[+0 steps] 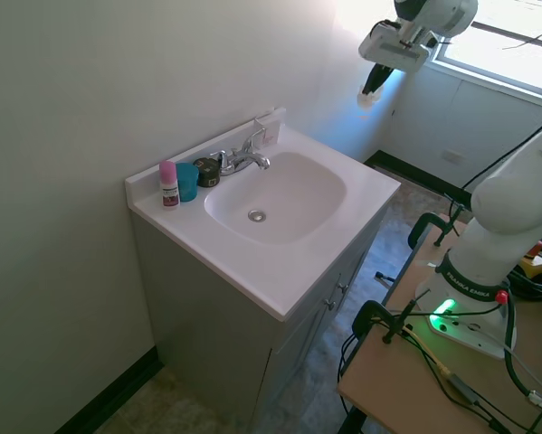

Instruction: Throw the tissue in the trash bin

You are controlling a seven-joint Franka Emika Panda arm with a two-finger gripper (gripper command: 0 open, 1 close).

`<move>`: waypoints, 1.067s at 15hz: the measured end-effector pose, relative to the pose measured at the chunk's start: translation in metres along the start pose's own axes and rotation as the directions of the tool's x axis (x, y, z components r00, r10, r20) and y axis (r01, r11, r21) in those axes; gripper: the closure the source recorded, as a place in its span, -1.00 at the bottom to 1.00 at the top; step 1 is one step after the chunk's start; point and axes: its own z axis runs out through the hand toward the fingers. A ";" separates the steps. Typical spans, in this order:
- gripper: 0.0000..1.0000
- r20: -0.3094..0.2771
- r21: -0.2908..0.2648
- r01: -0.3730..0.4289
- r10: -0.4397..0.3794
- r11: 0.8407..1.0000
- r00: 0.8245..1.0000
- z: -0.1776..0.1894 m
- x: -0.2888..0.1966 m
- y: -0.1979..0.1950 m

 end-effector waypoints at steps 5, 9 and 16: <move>1.00 0.008 -0.127 -0.107 0.109 0.986 0.994 0.102 0.070 -0.009; -1.00 0.002 -0.178 -0.125 0.127 0.976 0.992 0.168 0.105 -0.026; -1.00 0.043 -0.188 -0.083 0.093 0.979 0.995 0.172 0.097 -0.049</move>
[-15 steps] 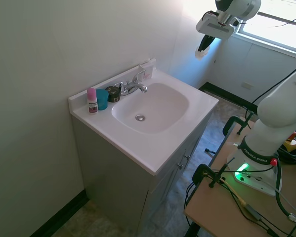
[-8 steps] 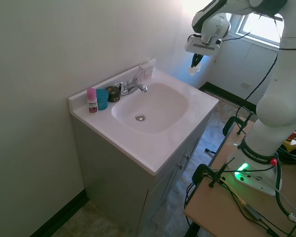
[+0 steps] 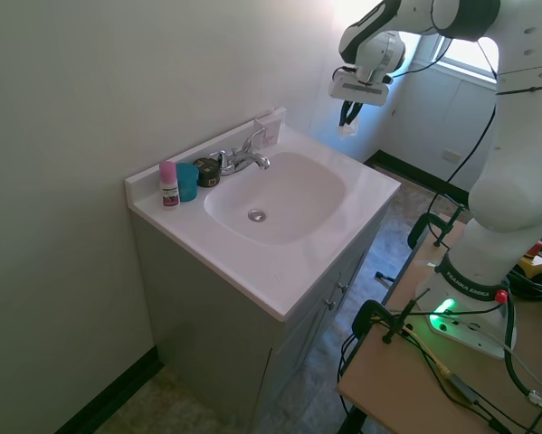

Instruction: Throw the tissue in the trash bin

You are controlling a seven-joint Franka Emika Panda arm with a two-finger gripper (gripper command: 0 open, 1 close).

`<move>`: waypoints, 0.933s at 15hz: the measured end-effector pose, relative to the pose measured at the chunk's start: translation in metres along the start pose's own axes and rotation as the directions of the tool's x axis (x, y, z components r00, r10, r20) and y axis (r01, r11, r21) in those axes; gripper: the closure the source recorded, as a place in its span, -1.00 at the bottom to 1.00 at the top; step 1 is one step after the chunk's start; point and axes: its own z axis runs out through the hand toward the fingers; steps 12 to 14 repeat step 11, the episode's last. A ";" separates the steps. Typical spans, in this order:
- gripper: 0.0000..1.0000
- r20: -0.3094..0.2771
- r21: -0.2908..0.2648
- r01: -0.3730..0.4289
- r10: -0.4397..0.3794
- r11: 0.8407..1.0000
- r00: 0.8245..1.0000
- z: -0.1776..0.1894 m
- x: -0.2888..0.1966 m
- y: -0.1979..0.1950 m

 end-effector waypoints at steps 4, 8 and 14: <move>-1.00 0.011 -0.014 0.016 -0.015 1.000 1.000 0.002 -0.006 -0.003; -1.00 -0.006 0.015 0.043 -0.043 0.999 0.999 -0.028 -0.008 0.003; -1.00 -0.031 0.048 0.058 -0.057 0.997 0.998 -0.082 -0.013 0.027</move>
